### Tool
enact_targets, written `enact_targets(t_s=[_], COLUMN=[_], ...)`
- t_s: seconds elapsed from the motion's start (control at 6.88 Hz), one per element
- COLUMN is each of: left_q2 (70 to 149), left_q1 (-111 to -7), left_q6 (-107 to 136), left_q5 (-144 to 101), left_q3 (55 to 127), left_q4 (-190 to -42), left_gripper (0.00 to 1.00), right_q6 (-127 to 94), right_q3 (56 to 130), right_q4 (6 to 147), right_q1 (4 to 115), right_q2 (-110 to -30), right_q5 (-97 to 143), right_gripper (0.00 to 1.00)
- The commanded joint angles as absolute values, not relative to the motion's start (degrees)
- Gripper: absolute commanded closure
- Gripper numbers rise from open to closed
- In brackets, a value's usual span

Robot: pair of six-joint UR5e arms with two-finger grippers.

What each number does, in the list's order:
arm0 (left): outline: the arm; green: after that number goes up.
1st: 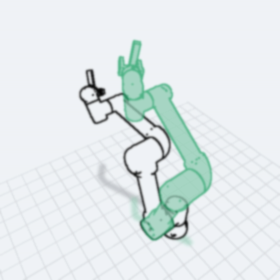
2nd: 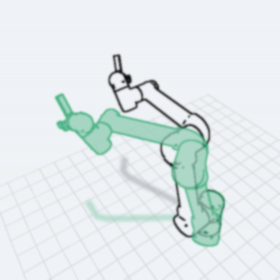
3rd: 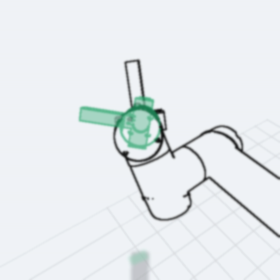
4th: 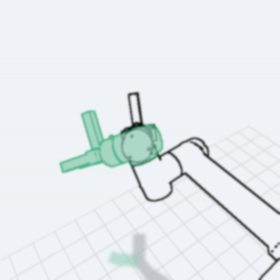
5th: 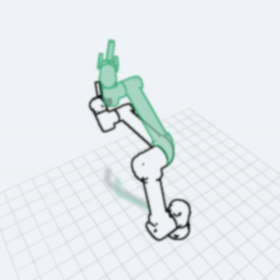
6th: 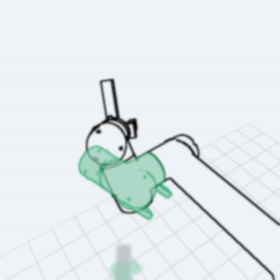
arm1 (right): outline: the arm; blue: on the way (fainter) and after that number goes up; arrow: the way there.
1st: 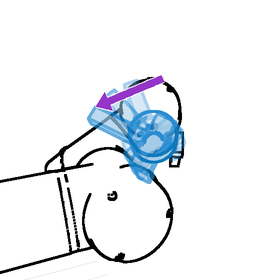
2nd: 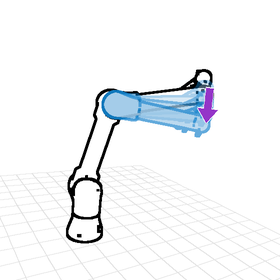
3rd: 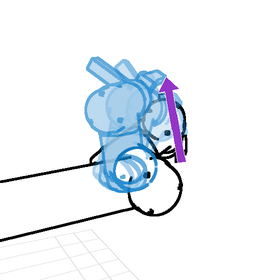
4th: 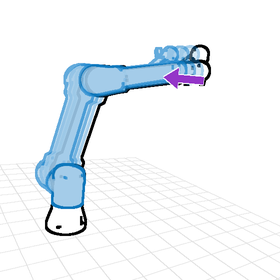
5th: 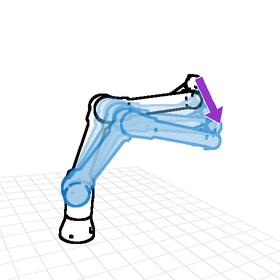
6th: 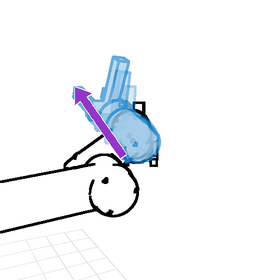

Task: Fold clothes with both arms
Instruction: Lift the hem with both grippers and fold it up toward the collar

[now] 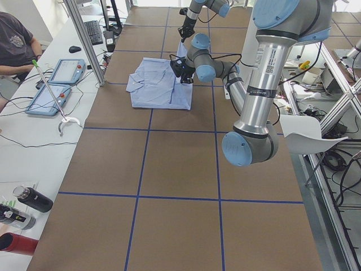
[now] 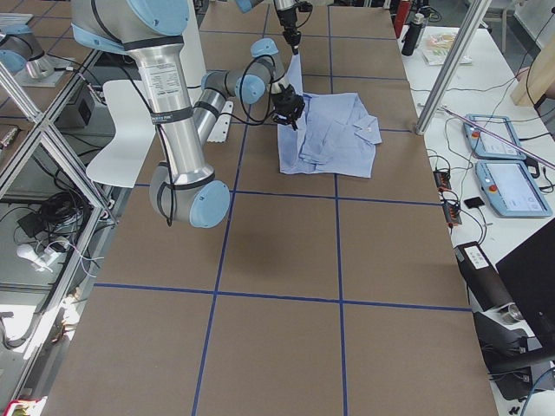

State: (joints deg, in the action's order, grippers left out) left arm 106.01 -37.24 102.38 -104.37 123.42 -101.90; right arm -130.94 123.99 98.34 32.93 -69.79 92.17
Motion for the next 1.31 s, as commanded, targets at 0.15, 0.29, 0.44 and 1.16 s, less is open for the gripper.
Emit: enact_targets(t_s=[0.15, 0.29, 0.44, 1.16], left_q2=[113.89, 116.17, 117.76, 129.09], left_q1=[-43.49, -44.11, -45.08, -46.05], left_q6=[98.44, 98.35, 98.35, 98.53], left_q5=[-104.50, -104.50, -104.33, -104.15], left_q3=[108.07, 101.49, 95.34, 69.40], left_q4=[-105.88, -110.61, -115.61, -132.42], left_gripper=[1.00, 1.00, 1.00, 1.00], right_q6=[-123.24, -122.35, -122.52, -118.31], right_q3=[112.80, 107.46, 101.75, 83.60], right_q4=[98.26, 97.65, 91.38, 79.29], right_q1=[40.93, 41.65, 43.40, 45.17], right_q2=[-64.00, -60.68, -59.17, -54.76], right_q5=[94.29, 94.48, 94.66, 95.80], right_gripper=[1.00, 1.00, 1.00, 1.00])
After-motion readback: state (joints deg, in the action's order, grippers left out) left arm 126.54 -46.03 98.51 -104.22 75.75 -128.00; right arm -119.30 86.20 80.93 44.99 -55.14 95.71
